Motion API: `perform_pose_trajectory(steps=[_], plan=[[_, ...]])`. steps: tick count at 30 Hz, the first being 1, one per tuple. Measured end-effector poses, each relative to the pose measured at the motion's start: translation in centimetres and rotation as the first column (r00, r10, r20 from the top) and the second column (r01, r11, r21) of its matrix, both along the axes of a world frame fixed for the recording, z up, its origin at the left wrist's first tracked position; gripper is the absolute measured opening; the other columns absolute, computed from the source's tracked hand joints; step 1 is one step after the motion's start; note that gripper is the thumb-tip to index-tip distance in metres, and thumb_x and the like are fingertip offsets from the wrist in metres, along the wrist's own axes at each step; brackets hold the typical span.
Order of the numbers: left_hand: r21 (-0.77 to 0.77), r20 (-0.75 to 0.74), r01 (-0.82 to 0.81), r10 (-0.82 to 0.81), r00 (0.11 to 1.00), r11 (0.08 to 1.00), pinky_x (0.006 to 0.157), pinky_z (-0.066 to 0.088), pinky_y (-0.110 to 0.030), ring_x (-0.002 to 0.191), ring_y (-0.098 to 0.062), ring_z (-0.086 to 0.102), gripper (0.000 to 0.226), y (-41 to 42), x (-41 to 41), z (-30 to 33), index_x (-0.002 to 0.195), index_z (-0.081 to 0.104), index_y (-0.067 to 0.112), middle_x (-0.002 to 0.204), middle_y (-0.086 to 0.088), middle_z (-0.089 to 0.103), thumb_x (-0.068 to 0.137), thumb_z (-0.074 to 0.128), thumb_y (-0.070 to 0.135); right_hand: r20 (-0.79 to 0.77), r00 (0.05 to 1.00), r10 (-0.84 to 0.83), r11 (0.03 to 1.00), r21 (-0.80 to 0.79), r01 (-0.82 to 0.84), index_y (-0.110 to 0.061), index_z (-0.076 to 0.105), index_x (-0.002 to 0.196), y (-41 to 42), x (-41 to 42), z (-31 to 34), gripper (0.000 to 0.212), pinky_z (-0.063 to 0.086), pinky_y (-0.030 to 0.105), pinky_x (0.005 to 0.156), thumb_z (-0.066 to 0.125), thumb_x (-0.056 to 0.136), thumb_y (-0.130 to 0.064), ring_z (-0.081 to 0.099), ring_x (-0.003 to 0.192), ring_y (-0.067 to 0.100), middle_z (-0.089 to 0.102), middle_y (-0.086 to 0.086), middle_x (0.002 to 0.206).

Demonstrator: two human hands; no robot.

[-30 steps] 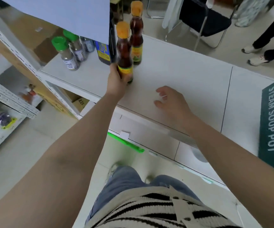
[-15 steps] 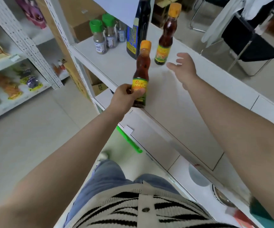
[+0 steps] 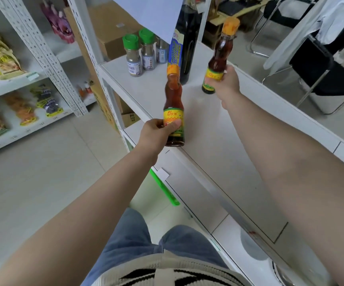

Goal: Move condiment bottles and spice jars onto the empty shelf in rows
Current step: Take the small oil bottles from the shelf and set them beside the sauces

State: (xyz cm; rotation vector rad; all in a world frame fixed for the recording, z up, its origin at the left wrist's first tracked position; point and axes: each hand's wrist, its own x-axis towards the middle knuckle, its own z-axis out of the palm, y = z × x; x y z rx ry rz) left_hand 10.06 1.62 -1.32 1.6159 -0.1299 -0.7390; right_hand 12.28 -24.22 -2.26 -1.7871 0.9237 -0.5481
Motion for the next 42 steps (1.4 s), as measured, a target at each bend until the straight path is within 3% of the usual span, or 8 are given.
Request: perform_pose_trajectory(steps=[3, 8, 13, 26, 30, 33, 37, 42], plan=[[-0.010, 0.005, 0.001, -0.001, 1.000, 1.000, 0.059, 0.051, -0.017, 0.073, -0.018, 0.067, 0.027, 0.3, 0.0, 0.1, 0.098, 0.061, 0.008, 0.093, -0.011, 0.068, 0.084, 0.070, 0.030, 0.022, 0.999, -0.036, 0.999, -0.021, 0.036, -0.015, 0.052, 0.115, 0.6, 0.3, -0.2, 0.049, 0.051, 0.043, 0.095, 0.078, 0.073, -0.018, 0.062, 0.103, 0.022, 0.064, 0.002, 0.110], [0.012, -0.024, -0.001, 0.001, 1.000, 1.000, 0.077, 0.053, -0.027, 0.091, -0.026, 0.068, 0.036, 1.0, 0.1, 0.9, 0.106, 0.059, 0.008, 0.104, -0.014, 0.068, 0.083, 0.071, 0.033, 0.015, 0.998, -0.066, 0.994, -0.087, 0.067, -0.014, 0.052, 0.108, 2.2, -1.4, 0.2, 0.042, 0.052, 0.042, 0.090, 0.076, 0.074, -0.019, 0.062, 0.098, 0.022, 0.064, 0.002, 0.103], [0.022, -0.035, -0.019, 0.020, 0.999, 1.000, 0.065, 0.048, -0.021, 0.083, -0.021, 0.065, 0.028, 2.3, -0.3, 2.4, 0.099, 0.059, 0.010, 0.099, -0.010, 0.067, 0.085, 0.069, 0.031, 0.045, 0.998, -0.045, 0.998, -0.046, 0.048, -0.017, 0.052, 0.103, 5.6, -5.5, 1.2, 0.035, 0.053, 0.040, 0.086, 0.073, 0.076, -0.025, 0.063, 0.092, 0.022, 0.064, 0.002, 0.095], [0.063, -0.142, -0.119, 0.127, 0.982, 0.991, 0.071, 0.053, -0.023, 0.074, -0.019, 0.067, 0.020, 11.8, -2.0, 2.8, 0.090, 0.063, 0.009, 0.083, -0.007, 0.068, 0.084, 0.070, 0.026, 0.055, 0.976, 0.211, 0.883, 0.418, -0.214, -0.012, 0.062, 0.102, 20.0, -14.3, 5.0, 0.019, 0.053, 0.036, 0.080, 0.067, 0.085, -0.019, 0.066, 0.086, 0.021, 0.068, 0.008, 0.096], [0.038, -0.168, -0.191, 0.195, 0.966, 0.981, 0.048, 0.050, -0.013, 0.049, -0.005, 0.065, 0.010, 16.6, -1.3, 2.6, 0.082, 0.062, 0.011, 0.059, 0.003, 0.069, 0.087, 0.066, 0.017, 0.026, 0.936, 0.352, 0.810, 0.491, -0.319, -0.012, 0.062, 0.106, 25.0, -13.4, 5.5, 0.020, 0.056, 0.022, 0.065, 0.064, 0.088, -0.021, 0.067, 0.081, 0.015, 0.068, 0.006, 0.097], [0.059, -0.180, -0.246, 0.253, 0.951, 0.967, 0.051, 0.051, -0.015, 0.051, -0.006, 0.067, 0.014, 21.2, 0.0, 2.1, 0.090, 0.064, 0.006, 0.065, 0.001, 0.071, 0.087, 0.067, 0.020, -0.003, 0.905, 0.425, 0.775, 0.518, -0.362, -0.009, 0.062, 0.112, 29.1, -11.3, 5.2, 0.027, 0.053, 0.016, 0.058, 0.064, 0.088, -0.022, 0.068, 0.080, 0.012, 0.069, 0.007, 0.100], [0.088, -0.196, -0.330, 0.341, 0.919, 0.940, 0.050, 0.050, -0.013, 0.055, -0.006, 0.068, 0.028, 28.9, 2.3, 1.3, 0.103, 0.063, 0.002, 0.081, -0.006, 0.069, 0.085, 0.069, 0.023, -0.045, 0.862, 0.505, 0.739, 0.539, -0.405, -0.009, 0.063, 0.111, 35.5, -7.4, 4.3, 0.028, 0.055, 0.030, 0.075, 0.065, 0.087, -0.024, 0.068, 0.089, 0.019, 0.070, 0.011, 0.106], [0.102, -0.146, -0.429, 0.440, 0.886, 0.898, 0.053, 0.051, -0.015, 0.056, -0.006, 0.067, 0.017, 39.3, 6.2, 1.2, 0.090, 0.064, 0.007, 0.076, -0.005, 0.068, 0.086, 0.069, 0.023, -0.038, 0.788, 0.615, 0.661, 0.569, -0.489, -0.013, 0.064, 0.106, 45.4, -1.1, 3.8, 0.021, 0.054, 0.026, 0.070, 0.065, 0.087, -0.022, 0.067, 0.088, 0.018, 0.070, 0.004, 0.098]])
